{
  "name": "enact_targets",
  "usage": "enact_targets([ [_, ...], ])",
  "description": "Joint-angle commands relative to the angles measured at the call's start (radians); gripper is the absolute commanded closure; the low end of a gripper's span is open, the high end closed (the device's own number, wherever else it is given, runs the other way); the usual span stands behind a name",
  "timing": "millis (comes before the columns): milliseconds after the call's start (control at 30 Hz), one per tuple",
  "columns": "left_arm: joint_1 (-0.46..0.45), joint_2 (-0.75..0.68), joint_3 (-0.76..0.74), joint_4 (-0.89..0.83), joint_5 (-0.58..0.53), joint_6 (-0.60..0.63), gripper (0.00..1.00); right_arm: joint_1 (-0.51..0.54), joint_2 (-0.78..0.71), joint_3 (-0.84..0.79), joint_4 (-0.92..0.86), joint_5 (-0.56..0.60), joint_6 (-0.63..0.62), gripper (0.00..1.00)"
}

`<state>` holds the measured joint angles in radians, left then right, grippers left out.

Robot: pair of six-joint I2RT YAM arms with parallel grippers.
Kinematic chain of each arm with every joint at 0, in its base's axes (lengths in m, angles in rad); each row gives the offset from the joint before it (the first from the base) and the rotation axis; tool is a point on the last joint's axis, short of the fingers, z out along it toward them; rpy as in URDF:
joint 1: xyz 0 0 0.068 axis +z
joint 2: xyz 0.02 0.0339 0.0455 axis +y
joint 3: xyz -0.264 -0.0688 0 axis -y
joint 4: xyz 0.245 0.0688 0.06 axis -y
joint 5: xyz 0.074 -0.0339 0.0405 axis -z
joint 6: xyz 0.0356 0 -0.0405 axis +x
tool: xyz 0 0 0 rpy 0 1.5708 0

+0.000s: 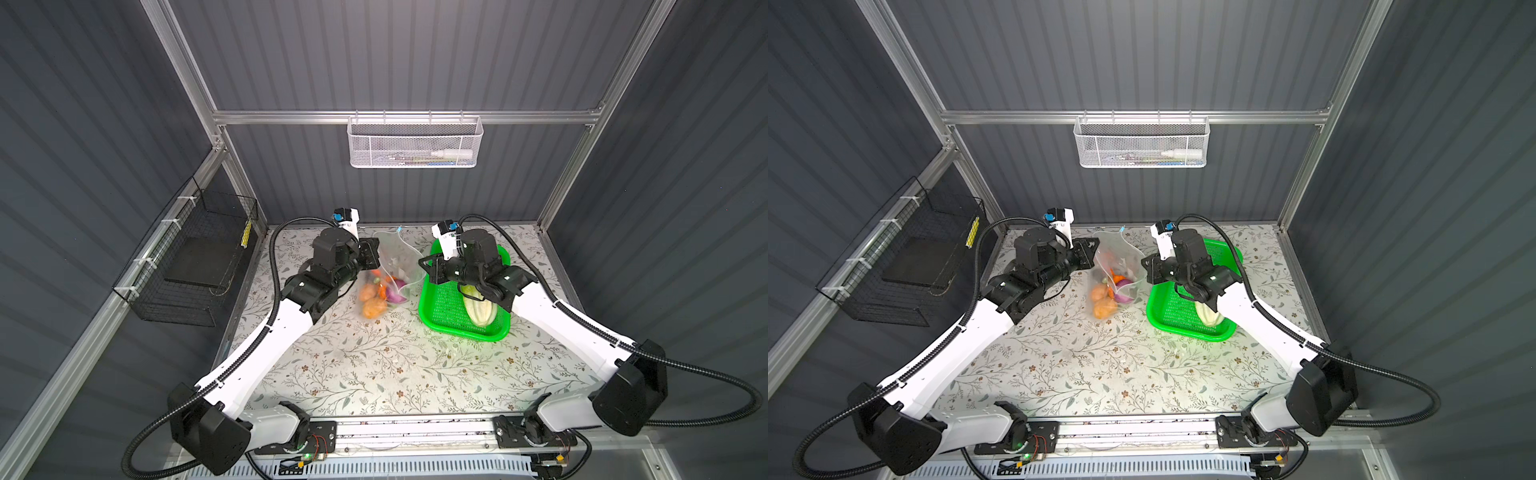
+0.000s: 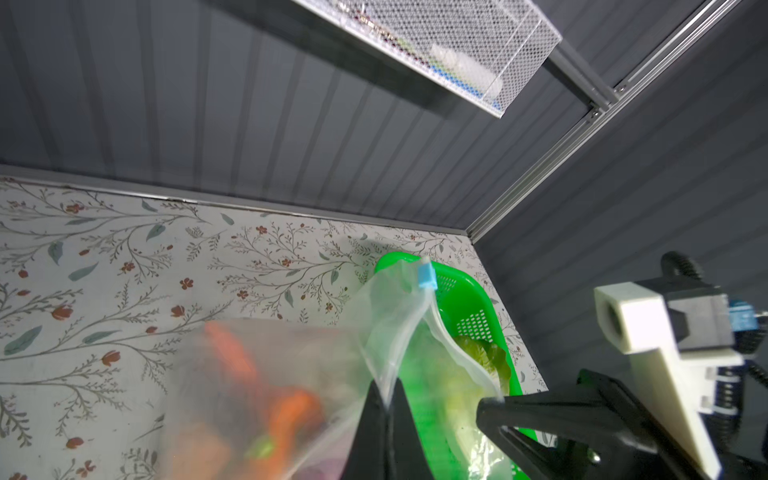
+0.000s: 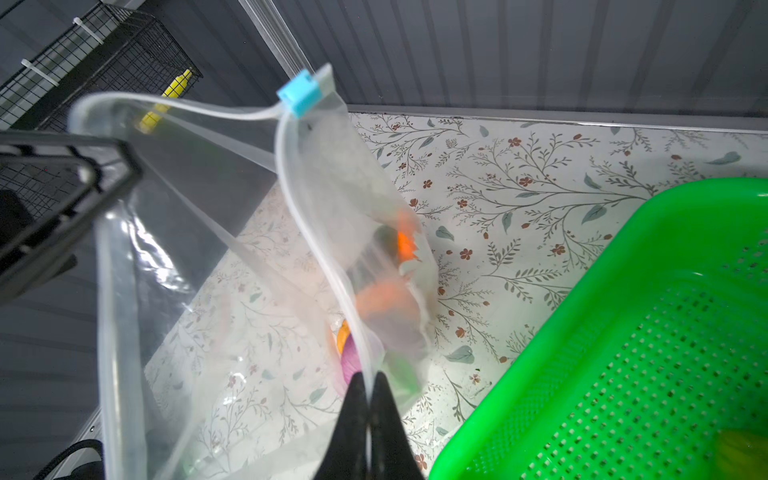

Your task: Place the food in the zip-top bag and seal the zipper

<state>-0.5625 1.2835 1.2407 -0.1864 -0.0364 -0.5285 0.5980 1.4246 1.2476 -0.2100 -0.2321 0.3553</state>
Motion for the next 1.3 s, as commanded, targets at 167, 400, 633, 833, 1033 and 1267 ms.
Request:
enact_targets([
  [167, -0.002, 0.039, -0.007, 0.059, 0.069, -0.031, 1.0, -0.004, -0.028, 0.017, -0.01, 0.028, 0.006, 0.46],
  [400, -0.002, 0.045, -0.008, 0.086, 0.085, -0.031, 1.0, -0.056, -0.103, 0.007, -0.107, 0.241, 0.052, 0.01],
  [633, -0.002, 0.045, -0.016, 0.087, 0.089, -0.029, 1.0, -0.171, -0.184, 0.012, -0.312, 0.324, -0.12, 0.01],
  [833, -0.002, 0.046, -0.032, 0.1, 0.09, -0.039, 1.0, -0.319, -0.122, -0.005, -0.547, 0.317, -0.066, 0.01],
  [1033, -0.002, 0.052, -0.038, 0.1, 0.089, -0.031, 1.0, -0.396, -0.088, -0.131, -0.528, 0.263, 0.003, 0.01],
  [1267, -0.002, 0.048, -0.042, 0.09, 0.08, -0.021, 1.0, -0.404, -0.006, -0.142, -0.48, 0.238, 0.025, 0.01],
])
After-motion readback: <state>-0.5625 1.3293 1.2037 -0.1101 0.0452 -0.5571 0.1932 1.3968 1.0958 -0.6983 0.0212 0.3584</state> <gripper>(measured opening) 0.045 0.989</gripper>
